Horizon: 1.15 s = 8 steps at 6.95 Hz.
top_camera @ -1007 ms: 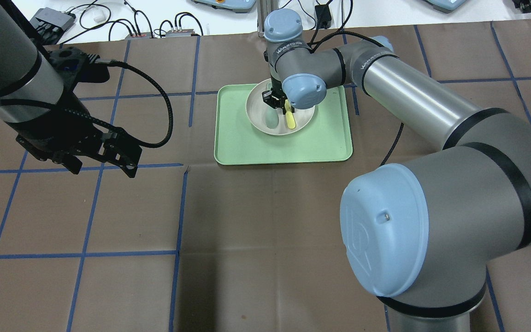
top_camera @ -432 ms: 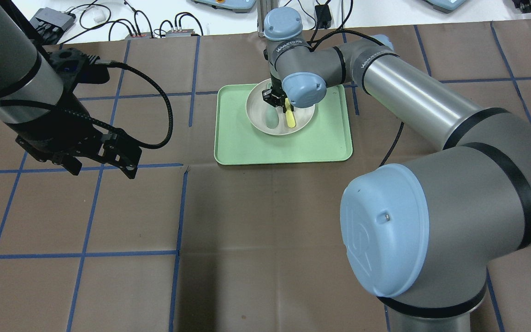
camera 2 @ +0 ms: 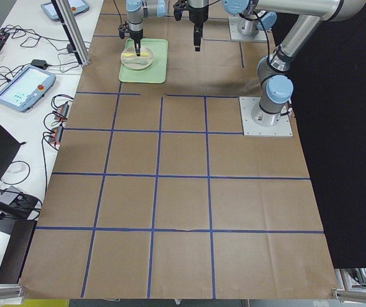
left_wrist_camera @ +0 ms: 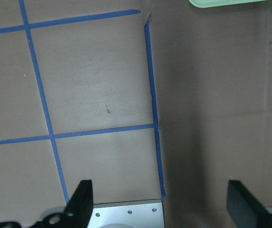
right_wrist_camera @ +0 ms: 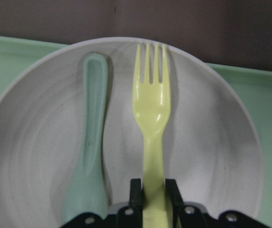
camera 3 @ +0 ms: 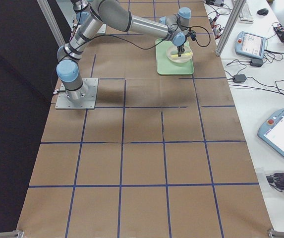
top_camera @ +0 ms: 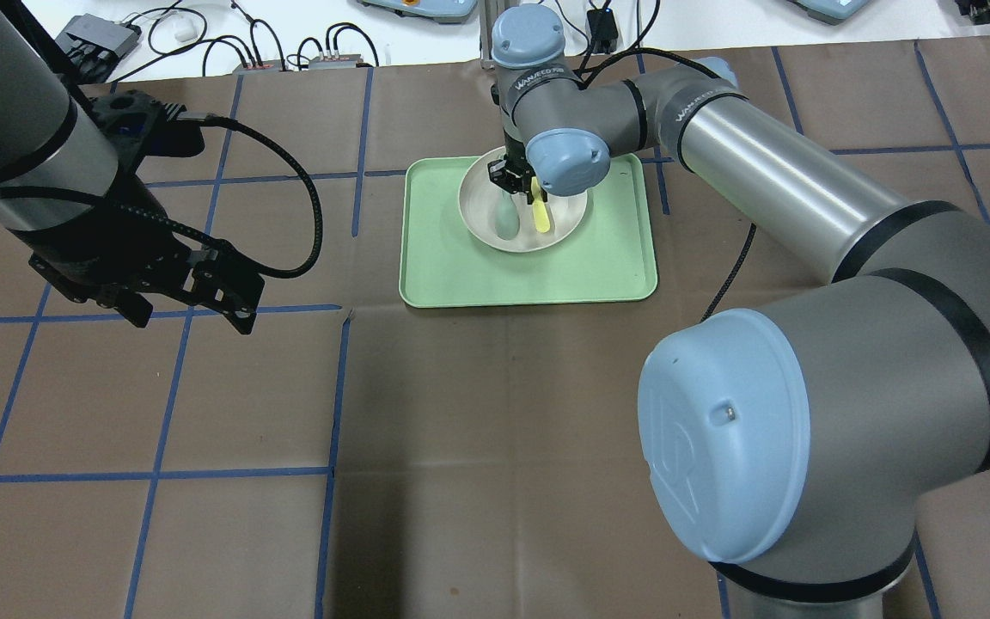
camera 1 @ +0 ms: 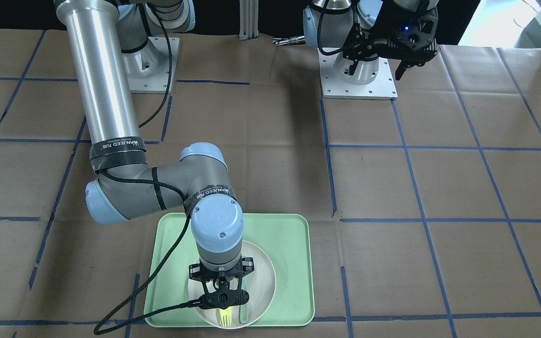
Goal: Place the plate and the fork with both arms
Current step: 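Lower the right gripper and grasp the yellow fork's handle, then lift the yellow fork and move it beside the plate on the tray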
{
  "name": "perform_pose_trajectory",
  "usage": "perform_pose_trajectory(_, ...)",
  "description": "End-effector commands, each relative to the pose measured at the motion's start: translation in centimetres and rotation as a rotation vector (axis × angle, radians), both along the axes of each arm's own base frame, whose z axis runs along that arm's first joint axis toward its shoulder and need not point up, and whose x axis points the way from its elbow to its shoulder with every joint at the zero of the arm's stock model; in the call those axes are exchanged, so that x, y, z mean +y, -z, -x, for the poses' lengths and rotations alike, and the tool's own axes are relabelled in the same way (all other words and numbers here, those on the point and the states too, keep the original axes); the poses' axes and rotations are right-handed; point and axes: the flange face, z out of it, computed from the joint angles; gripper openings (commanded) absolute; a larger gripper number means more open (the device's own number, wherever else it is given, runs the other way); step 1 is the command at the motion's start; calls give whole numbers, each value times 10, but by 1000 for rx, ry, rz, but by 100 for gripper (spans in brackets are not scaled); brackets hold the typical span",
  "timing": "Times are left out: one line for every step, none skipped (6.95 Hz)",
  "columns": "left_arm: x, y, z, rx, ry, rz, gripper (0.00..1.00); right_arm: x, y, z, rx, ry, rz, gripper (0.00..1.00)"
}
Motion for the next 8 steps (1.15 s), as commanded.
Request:
perform_pose_trajectory(0, 0, 0, 0, -1, 0, 99, 10, -44, 2, -8, 10, 3, 0)
perform_pose_trajectory(-1, 1, 0, 0, -1, -2, 99, 14, -54, 4, -16, 22, -5, 0)
perform_pose_trajectory(-1, 1, 0, 0, -1, -2, 99, 14, -56, 16, -5, 42, -11, 0)
perform_pose_trajectory(0, 0, 0, 0, -1, 0, 100, 14, -63, 30, 10, 64, -27, 0)
perform_pose_trajectory(0, 0, 0, 0, -3, 0, 100, 6, -68, 57, 44, 95, -28, 0)
perform_pose_trajectory(0, 0, 0, 0, -3, 0, 100, 3, -61, 74, 52, 109, -47, 0)
perform_pose_trajectory(0, 0, 0, 0, -3, 0, 100, 8, -54, 82, 55, 115, -62, 0)
perform_pose_trajectory(0, 0, 0, 0, -3, 0, 100, 6, -41, 110, 49, 134, -88, 0)
